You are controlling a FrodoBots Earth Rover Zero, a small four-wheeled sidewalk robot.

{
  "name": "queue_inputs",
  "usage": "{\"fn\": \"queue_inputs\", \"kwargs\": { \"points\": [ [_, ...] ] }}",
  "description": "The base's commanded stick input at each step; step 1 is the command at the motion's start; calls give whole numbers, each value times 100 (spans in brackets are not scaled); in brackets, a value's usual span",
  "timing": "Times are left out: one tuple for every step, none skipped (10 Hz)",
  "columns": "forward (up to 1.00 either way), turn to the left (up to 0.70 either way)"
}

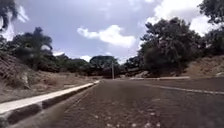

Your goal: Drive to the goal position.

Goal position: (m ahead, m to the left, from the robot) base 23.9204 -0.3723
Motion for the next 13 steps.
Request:
{"fn": "queue_inputs", "kwargs": {
  "points": [
    [70,0],
    [70,0],
    [70,0],
    [70,0],
    [70,0],
    [70,0],
    [70,0],
    [70,0],
    [70,0],
    [70,0],
    [70,0],
    [70,0],
    [70,0]
  ]
}}
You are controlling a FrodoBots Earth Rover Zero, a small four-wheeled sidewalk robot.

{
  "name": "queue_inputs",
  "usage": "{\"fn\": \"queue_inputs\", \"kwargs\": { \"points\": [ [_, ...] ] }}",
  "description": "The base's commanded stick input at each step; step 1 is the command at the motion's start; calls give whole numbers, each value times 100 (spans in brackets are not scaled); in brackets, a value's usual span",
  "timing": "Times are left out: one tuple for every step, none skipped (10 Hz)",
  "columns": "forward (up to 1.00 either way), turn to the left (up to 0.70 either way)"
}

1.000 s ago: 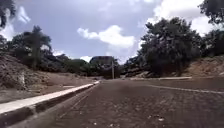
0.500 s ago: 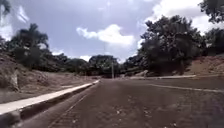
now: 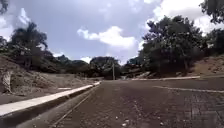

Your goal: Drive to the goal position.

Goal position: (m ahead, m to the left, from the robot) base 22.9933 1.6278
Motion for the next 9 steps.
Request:
{"fn": "queue_inputs", "kwargs": {
  "points": [
    [70,0],
    [70,0],
    [70,0],
    [70,0],
    [70,-17],
    [70,-18],
    [70,0],
    [70,0],
    [70,0]
  ]
}}
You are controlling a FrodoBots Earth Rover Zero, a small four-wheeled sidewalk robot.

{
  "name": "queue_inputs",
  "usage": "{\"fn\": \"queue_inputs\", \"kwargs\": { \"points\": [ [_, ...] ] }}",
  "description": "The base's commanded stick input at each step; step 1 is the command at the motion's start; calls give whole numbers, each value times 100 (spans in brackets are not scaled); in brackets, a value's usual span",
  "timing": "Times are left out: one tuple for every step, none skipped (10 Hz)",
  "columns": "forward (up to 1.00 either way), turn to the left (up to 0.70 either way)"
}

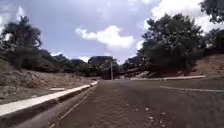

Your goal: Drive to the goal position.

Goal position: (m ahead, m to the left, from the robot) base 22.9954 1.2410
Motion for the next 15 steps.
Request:
{"fn": "queue_inputs", "kwargs": {
  "points": [
    [70,0],
    [70,0],
    [70,0],
    [70,0],
    [70,0],
    [70,0],
    [70,0],
    [70,0],
    [70,0],
    [70,0],
    [70,0],
    [70,0],
    [70,0],
    [70,0],
    [70,0]
  ]
}}
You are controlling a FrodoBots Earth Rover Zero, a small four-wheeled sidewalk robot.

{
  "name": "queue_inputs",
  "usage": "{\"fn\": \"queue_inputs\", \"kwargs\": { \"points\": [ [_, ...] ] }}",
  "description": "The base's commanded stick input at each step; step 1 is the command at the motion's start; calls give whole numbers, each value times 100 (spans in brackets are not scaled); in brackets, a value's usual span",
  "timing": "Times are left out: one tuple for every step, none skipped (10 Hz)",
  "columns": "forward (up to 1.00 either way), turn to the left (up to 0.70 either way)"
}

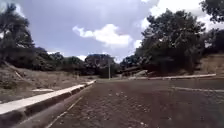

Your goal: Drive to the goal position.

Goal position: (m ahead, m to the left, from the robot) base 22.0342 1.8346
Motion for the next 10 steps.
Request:
{"fn": "queue_inputs", "kwargs": {
  "points": [
    [70,0],
    [70,0],
    [70,0],
    [70,0],
    [70,0],
    [70,0],
    [70,0],
    [70,0],
    [70,0],
    [70,0]
  ]
}}
